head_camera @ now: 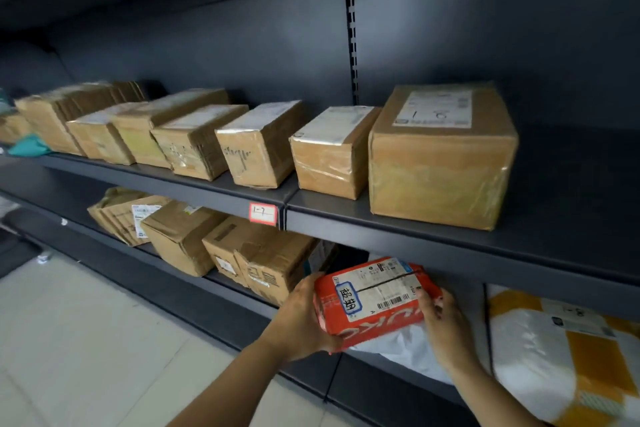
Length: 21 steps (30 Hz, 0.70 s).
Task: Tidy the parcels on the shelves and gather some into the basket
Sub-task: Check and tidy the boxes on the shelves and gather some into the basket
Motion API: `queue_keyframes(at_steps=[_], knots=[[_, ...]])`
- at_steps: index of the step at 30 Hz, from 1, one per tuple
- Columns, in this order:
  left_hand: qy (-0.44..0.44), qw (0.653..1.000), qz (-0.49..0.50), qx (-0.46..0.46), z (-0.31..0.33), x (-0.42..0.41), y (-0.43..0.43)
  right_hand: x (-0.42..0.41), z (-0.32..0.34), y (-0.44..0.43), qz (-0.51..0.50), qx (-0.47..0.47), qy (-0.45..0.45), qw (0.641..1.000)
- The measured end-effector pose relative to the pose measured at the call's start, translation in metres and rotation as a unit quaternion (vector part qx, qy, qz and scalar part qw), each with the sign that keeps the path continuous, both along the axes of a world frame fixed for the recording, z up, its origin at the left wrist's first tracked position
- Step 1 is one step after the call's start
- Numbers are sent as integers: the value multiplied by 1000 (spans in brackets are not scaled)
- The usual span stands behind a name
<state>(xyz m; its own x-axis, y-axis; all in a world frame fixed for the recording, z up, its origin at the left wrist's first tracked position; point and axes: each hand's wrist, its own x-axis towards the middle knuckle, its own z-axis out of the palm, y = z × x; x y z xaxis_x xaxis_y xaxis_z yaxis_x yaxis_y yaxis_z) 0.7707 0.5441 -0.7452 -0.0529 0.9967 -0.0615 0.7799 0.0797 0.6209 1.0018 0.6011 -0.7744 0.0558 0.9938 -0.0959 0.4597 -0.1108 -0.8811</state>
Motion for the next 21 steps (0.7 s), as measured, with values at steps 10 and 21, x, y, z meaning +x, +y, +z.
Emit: queue_keyframes(at_steps=[10, 21], knots=[[2, 989, -1, -148, 150, -20, -76, -1, 142, -94, 95, -98, -66, 988], [72, 994, 52, -67, 340, -86, -206, -53, 322, -157, 348, -131, -27, 928]])
